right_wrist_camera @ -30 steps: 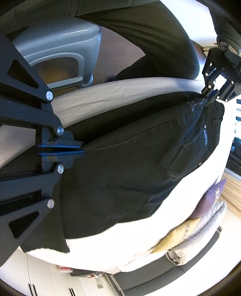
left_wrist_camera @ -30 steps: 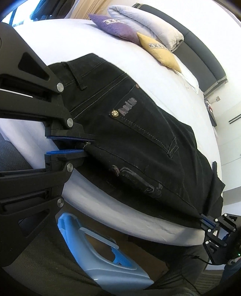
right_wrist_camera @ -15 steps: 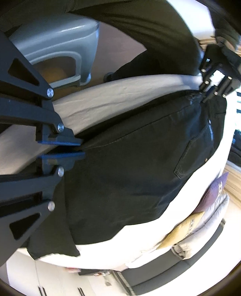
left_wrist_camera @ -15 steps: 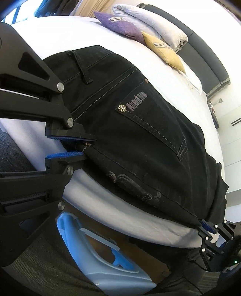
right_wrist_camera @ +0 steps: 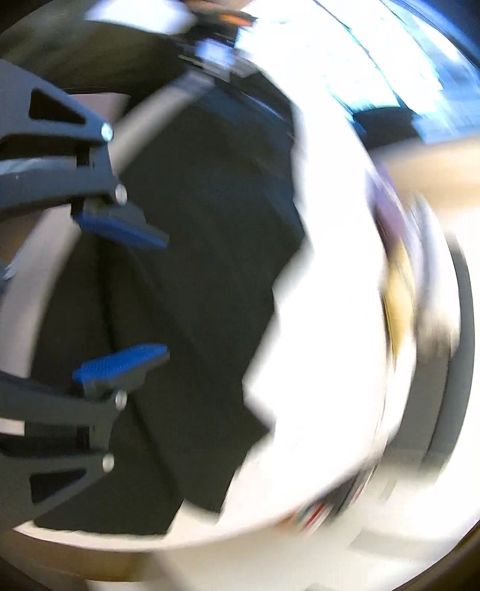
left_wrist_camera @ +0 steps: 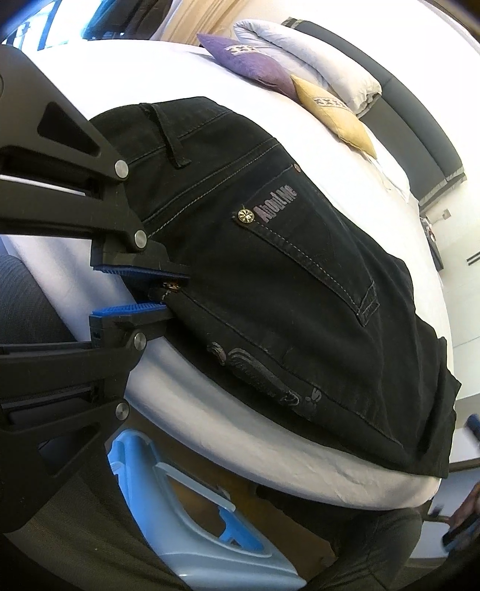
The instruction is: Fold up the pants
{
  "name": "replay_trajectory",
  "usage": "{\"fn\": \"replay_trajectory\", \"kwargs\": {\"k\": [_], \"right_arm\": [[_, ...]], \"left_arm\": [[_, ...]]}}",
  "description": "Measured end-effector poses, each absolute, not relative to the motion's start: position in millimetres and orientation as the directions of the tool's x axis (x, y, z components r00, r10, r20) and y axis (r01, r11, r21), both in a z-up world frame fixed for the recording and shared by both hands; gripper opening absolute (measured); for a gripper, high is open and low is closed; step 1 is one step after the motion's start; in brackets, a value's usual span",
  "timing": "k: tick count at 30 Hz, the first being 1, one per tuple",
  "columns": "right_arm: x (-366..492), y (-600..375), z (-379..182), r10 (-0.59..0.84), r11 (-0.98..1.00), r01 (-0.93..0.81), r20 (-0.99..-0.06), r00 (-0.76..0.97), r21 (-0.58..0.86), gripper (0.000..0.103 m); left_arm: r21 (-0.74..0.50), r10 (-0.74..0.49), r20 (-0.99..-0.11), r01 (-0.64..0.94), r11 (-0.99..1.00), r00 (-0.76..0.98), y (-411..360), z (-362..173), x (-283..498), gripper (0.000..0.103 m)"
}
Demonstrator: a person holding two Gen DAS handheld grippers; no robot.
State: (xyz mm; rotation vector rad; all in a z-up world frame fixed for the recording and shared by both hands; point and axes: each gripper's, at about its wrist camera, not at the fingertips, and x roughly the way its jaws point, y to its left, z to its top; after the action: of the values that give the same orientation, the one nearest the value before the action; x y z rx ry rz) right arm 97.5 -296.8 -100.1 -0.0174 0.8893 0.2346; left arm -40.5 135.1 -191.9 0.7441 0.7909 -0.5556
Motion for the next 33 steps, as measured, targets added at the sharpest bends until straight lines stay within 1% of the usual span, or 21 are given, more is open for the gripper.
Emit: {"fn": "replay_trajectory", "kwargs": {"k": [2,4,6,11,13,15,19,21,22,23,25,26,30,32,33], "right_arm": [[116.5,-320.3,-91.5,0.135,0.991,-0.092,-0.763,0.632,0.099,0.062],[140.1,-334.8,-83.6,0.072,0.997,-0.015,-0.762,0.643,0.081,0.064],[169.8,-342.2,-82.4,0.017,0.998,0.039,-0.770,0.638,0.055,0.072],[255.0,-358.3,-116.6,-0.078,0.980,0.197,-0.870,0.487,0.022,0.072],[278.3,-359.6,-128.9,-0.081,0.974,0.224,-0.886,0.457,0.027,0.072],[301.3,-361.4,-140.5,-0.126,0.969,0.246,-0.895,0.427,-0.019,0.072],[335.0,-356.3,-165.6,-0.161,0.970,0.231,-0.925,0.344,-0.083,0.070],[340.6,-355.2,-173.3,-0.159,0.973,0.212,-0.930,0.331,-0.091,0.055],[340.7,-355.6,-172.7,-0.168,0.972,0.214,-0.927,0.336,-0.098,0.049],[339.4,-357.9,-170.0,-0.169,0.972,0.216,-0.925,0.341,-0.098,0.037],[334.5,-363.0,-163.8,-0.134,0.974,0.222,-0.922,0.362,-0.054,0.022],[331.6,-366.5,-161.7,-0.132,0.972,0.229,-0.921,0.366,-0.048,0.010],[309.1,-390.5,-132.7,-0.085,0.963,0.265,-0.881,0.466,0.047,0.010],[284.6,-402.2,-109.1,-0.049,0.956,0.267,-0.832,0.552,0.121,0.010],[273.4,-407.6,-100.7,-0.051,0.953,0.272,-0.815,0.577,0.133,0.010]], "left_arm": [[0.373,-0.166,-0.793,0.682,0.629,0.587,134.8,-191.9,-38.9,0.012],[0.369,-0.162,-0.795,0.678,0.636,0.585,132.9,-190.9,-36.5,0.012],[0.369,-0.158,-0.796,0.675,0.639,0.585,132.0,-190.4,-34.4,0.012],[0.351,-0.157,-0.798,0.661,0.664,0.581,132.2,-189.0,-28.6,0.012],[0.339,-0.162,-0.797,0.654,0.677,0.581,134.1,-190.1,-27.6,0.013],[0.330,-0.164,-0.798,0.648,0.687,0.580,134.7,-190.0,-26.2,0.013],[0.327,-0.163,-0.800,0.647,0.688,0.577,135.6,-190.2,-23.5,0.013],[0.329,-0.160,-0.802,0.649,0.686,0.576,134.9,-190.0,-22.9,0.013],[0.332,-0.158,-0.802,0.649,0.684,0.576,134.5,-189.9,-22.7,0.013],[0.334,-0.157,-0.801,0.649,0.684,0.577,134.2,-189.7,-22.4,0.013],[0.334,-0.156,-0.801,0.648,0.684,0.578,132.6,-190.0,-22.3,0.013],[0.333,-0.158,-0.800,0.647,0.686,0.579,132.5,-190.4,-22.2,0.013],[0.333,-0.150,-0.803,0.642,0.691,0.577,129.8,-190.5,-21.6,0.013],[0.335,-0.142,-0.805,0.638,0.693,0.577,127.5,-190.2,-20.6,0.013],[0.335,-0.139,-0.805,0.636,0.695,0.576,126.9,-190.2,-20.4,0.013]]}}
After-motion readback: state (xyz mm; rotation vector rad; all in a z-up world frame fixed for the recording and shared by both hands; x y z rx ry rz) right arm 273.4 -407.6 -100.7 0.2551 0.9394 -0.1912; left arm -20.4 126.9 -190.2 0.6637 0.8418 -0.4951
